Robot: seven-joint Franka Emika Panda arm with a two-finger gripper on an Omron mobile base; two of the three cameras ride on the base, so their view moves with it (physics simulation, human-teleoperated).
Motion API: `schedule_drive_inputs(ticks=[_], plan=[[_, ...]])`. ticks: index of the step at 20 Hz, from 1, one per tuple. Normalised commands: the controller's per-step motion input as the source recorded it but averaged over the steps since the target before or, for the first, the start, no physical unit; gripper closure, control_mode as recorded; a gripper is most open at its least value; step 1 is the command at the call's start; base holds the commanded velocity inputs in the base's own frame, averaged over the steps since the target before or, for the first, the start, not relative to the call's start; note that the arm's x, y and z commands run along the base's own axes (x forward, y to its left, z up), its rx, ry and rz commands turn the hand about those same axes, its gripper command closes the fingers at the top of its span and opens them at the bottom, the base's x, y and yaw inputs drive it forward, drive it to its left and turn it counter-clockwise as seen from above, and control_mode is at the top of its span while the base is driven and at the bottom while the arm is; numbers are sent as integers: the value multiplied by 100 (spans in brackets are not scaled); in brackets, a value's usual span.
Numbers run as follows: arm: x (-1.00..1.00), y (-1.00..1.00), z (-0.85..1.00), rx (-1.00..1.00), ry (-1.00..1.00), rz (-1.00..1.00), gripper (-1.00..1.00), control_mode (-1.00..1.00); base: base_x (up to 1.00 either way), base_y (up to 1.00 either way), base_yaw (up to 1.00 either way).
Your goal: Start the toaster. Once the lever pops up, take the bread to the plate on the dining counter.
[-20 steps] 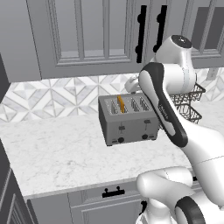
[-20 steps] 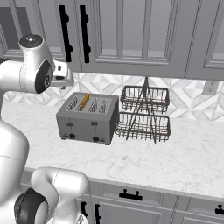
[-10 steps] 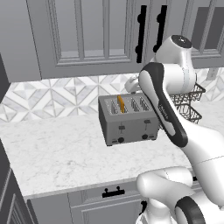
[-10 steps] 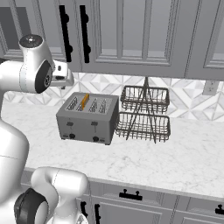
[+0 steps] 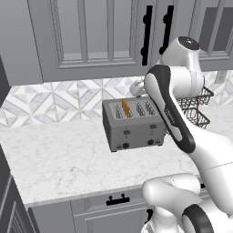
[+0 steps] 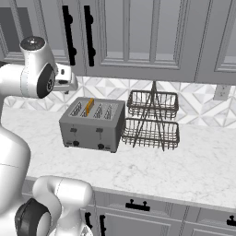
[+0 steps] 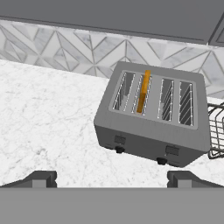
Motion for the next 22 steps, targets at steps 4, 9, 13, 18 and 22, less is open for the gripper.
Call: schedule_drive_inputs(ticks=[4,9,13,18,22], plan=[[0,0,0,0,0,0,-100,-100,0,0,0],[0,0,0,0,0,0,-100,-100,0,0,0],[0,0,0,0,0,0,-100,-100,0,0,0],[0,0,0,0,0,0,-100,-100,0,0,0],[0,0,0,0,0,0,-100,-100,0,0,0]])
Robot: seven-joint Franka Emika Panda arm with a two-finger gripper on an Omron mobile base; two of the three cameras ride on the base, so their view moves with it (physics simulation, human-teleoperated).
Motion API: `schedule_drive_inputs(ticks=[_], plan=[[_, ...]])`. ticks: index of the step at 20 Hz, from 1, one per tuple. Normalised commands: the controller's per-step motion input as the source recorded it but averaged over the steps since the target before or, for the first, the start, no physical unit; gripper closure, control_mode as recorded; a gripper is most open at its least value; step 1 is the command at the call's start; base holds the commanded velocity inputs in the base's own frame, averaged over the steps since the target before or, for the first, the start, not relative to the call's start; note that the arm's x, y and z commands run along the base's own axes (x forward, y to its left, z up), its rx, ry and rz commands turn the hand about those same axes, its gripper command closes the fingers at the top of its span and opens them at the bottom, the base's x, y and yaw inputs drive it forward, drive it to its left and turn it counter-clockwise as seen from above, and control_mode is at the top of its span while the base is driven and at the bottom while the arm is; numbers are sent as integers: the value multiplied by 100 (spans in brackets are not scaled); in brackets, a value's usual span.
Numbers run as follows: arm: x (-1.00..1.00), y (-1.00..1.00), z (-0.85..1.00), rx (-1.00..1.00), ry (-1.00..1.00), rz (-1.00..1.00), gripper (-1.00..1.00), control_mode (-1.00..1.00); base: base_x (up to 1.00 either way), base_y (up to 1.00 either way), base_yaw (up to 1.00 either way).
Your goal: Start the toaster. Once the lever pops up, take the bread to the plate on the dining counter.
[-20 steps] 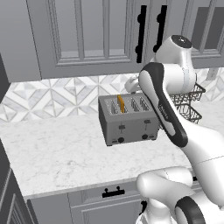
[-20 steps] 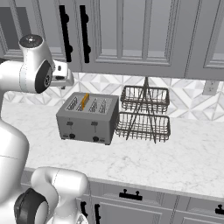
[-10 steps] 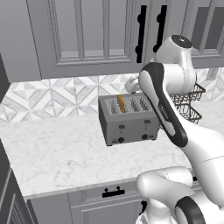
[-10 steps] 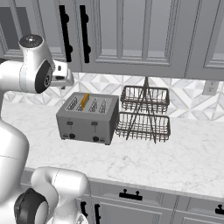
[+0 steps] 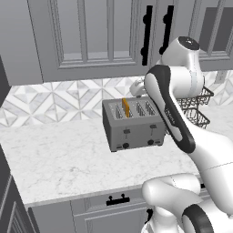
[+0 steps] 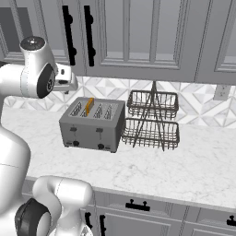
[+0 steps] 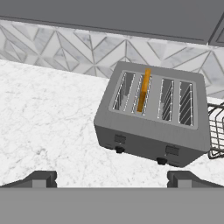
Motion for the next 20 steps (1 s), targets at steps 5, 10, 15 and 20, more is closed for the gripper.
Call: schedule_drive_inputs(ticks=[5,10,15,20], plan=[[0,0,0,0,0,0,-100,-100,0,0,0],[0,0,0,0,0,0,-100,-100,0,0,0],[0,0,0,0,0,0,-100,-100,0,0,0],[0,0,0,0,0,0,-100,-100,0,0,0]])
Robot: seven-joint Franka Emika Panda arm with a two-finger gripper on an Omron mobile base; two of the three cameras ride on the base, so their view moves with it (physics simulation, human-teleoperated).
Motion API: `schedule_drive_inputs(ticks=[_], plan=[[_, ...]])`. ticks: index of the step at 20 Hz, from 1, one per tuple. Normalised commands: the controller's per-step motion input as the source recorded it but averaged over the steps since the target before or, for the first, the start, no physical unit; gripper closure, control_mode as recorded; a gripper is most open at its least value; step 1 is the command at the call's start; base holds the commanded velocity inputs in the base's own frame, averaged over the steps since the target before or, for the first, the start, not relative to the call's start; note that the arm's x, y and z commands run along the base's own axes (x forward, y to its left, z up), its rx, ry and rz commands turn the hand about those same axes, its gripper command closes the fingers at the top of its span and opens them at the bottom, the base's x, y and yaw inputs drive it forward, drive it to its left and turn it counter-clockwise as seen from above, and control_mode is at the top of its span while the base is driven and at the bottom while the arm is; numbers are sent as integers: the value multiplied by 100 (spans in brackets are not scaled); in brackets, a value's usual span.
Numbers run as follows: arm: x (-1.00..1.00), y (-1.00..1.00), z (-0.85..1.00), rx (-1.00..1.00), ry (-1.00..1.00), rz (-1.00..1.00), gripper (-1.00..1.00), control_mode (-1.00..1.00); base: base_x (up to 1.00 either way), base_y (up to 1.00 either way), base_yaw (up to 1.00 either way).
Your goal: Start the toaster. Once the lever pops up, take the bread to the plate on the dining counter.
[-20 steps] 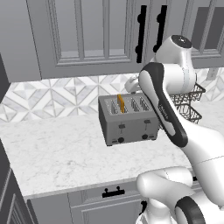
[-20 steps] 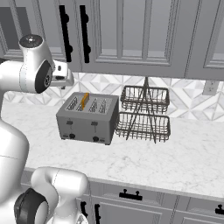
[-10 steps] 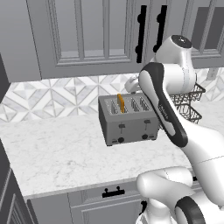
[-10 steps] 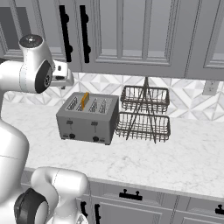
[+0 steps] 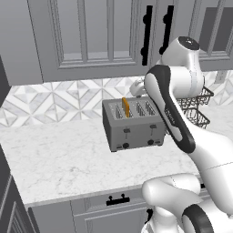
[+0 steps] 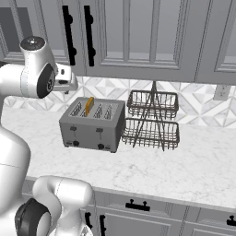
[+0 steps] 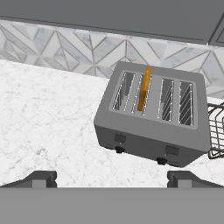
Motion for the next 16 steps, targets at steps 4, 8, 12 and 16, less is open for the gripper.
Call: schedule_drive_inputs(ticks=[4,8,12,16], plan=[[0,0,0,0,0,0,-100,-100,0,0,0],[0,0,0,0,0,0,-100,-100,0,0,0],[0,0,0,0,0,0,-100,-100,0,0,0],[0,0,0,0,0,0,-100,-100,0,0,0]])
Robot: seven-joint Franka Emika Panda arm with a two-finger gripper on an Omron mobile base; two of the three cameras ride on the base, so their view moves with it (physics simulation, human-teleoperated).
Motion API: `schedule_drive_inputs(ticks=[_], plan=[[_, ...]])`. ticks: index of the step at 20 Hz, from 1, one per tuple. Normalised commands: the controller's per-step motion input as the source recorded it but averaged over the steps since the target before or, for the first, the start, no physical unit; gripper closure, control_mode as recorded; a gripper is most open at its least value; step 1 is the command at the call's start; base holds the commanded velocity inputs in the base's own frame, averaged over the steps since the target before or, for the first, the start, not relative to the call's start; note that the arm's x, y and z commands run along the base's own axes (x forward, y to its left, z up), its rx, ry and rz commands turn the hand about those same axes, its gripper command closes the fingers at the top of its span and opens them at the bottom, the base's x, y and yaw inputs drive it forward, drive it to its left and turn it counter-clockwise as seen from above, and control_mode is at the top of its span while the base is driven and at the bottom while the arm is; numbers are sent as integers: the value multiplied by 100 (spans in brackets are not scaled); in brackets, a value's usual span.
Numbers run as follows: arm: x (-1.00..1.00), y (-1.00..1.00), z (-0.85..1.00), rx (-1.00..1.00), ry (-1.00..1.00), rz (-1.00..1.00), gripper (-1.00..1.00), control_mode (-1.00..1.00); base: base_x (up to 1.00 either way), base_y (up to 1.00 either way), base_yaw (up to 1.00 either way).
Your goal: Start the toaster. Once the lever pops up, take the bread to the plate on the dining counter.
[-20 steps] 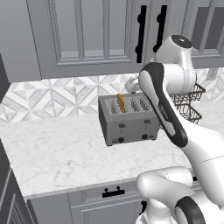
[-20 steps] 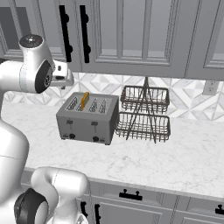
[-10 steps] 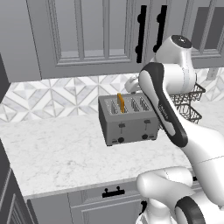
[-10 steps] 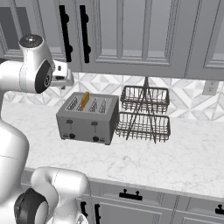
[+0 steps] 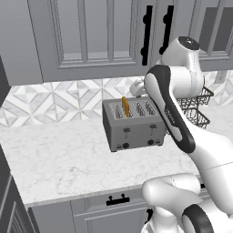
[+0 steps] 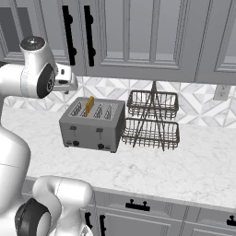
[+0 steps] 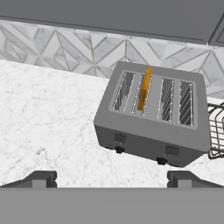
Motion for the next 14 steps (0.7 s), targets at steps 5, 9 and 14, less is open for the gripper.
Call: schedule_drive_inputs(ticks=[5,9,14], plan=[[0,0,0,0,0,0,-100,-100,0,0,0],[-14,0,-5,0,0,0,-100,-100,0,0,0],[-16,-2,-28,0,-3,-4,-100,-100,0,0,0]])
